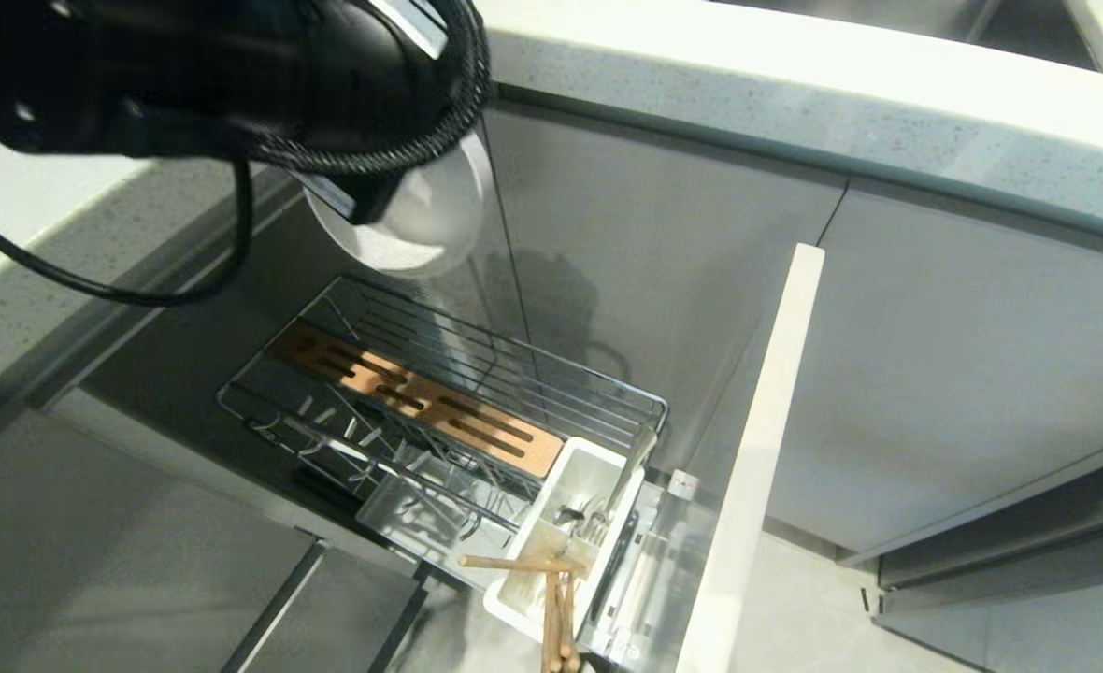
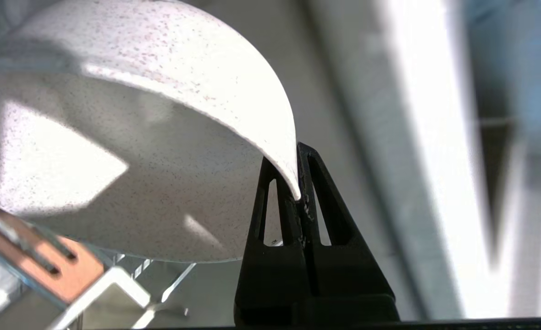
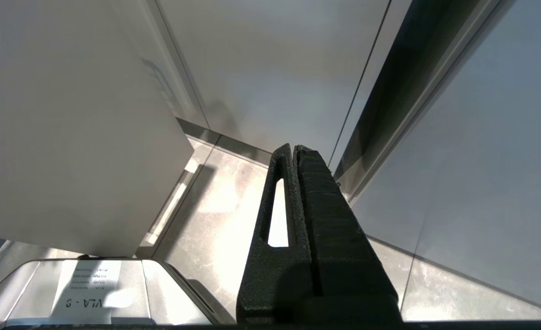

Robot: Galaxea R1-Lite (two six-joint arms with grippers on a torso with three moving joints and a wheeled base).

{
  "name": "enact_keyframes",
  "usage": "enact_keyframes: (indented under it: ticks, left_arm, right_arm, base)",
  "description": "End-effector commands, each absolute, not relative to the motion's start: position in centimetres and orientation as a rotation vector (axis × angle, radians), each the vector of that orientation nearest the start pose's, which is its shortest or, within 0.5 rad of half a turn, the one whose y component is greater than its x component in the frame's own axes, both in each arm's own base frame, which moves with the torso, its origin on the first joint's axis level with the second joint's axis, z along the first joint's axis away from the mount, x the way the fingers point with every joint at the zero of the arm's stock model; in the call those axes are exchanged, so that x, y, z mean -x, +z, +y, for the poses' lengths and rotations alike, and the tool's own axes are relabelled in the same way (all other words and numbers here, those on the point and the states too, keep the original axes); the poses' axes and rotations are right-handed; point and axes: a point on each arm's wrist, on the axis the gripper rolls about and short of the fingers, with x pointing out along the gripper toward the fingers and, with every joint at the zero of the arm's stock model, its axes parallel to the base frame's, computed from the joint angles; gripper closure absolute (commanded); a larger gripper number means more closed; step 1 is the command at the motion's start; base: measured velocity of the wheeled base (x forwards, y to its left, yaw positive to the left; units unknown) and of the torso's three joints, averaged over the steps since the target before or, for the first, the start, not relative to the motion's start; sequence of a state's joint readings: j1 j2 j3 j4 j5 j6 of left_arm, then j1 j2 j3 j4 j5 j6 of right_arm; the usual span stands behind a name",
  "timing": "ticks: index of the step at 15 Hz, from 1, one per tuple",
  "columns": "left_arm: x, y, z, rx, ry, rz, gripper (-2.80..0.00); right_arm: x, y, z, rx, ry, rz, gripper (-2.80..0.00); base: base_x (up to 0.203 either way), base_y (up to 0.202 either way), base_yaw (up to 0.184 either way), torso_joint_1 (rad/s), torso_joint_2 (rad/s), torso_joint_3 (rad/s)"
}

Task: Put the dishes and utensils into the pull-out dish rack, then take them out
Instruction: Take the bowl out of the cupboard

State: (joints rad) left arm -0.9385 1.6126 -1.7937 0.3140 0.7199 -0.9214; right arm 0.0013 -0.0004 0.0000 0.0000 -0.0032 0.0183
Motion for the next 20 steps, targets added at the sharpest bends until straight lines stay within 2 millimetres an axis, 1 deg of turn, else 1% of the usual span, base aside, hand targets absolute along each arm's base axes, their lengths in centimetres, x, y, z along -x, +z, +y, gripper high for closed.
enact_keyframes:
  ticks: [1,4,8,12,13,15,17,19,20]
  left_arm:
    - [-15.1,41.9,-18.5,0.84,-0.185,0.108,0.0]
    - [-13.7,44.1,-17.1,0.789,-0.225,0.038,0.0]
    - [-13.0,45.1,-16.1,0.664,-0.226,-0.028,0.0]
    - [-12.8,45.3,-15.3,0.517,-0.138,-0.064,0.0]
    - [-12.9,45.4,-14.9,0.495,-0.114,-0.073,0.0]
    - [-13.3,45.8,-13.2,0.433,-0.043,-0.105,0.0]
    - [-13.3,46.4,-11.0,0.391,0.019,-0.141,0.0]
    - [-12.7,47.1,-8.5,0.368,0.06,-0.187,0.0]
    - [-12.1,47.5,-7.1,0.361,0.069,-0.217,0.0]
  right_arm:
    - [2.3,7.5,0.0,-0.018,-0.002,0.002,0.0]
    - [2.3,7.5,0.0,-0.018,-0.002,0.002,0.0]
    - [2.3,7.5,0.0,-0.018,-0.002,0.002,0.0]
    - [2.3,7.5,0.0,-0.018,-0.002,0.002,0.0]
    - [2.3,7.5,0.0,-0.018,-0.002,0.002,0.0]
    - [2.3,7.5,0.0,-0.018,-0.002,0.002,0.0]
    - [2.3,7.5,0.0,-0.018,-0.002,0.002,0.0]
    - [2.3,7.5,0.0,-0.018,-0.002,0.002,0.0]
    - [2.3,7.5,0.0,-0.018,-0.002,0.002,0.0]
  base:
    - [0.0,0.0,0.0,0.0,0.0,0.0]
    - [0.0,0.0,0.0,0.0,0.0,0.0]
    - [0.0,0.0,0.0,0.0,0.0,0.0]
    - [0.0,0.0,0.0,0.0,0.0,0.0]
    - [0.0,0.0,0.0,0.0,0.0,0.0]
    - [0.0,0.0,0.0,0.0,0.0,0.0]
    - [0.0,0.0,0.0,0.0,0.0,0.0]
    - [0.0,0.0,0.0,0.0,0.0,0.0]
    - [0.0,0.0,0.0,0.0,0.0,0.0]
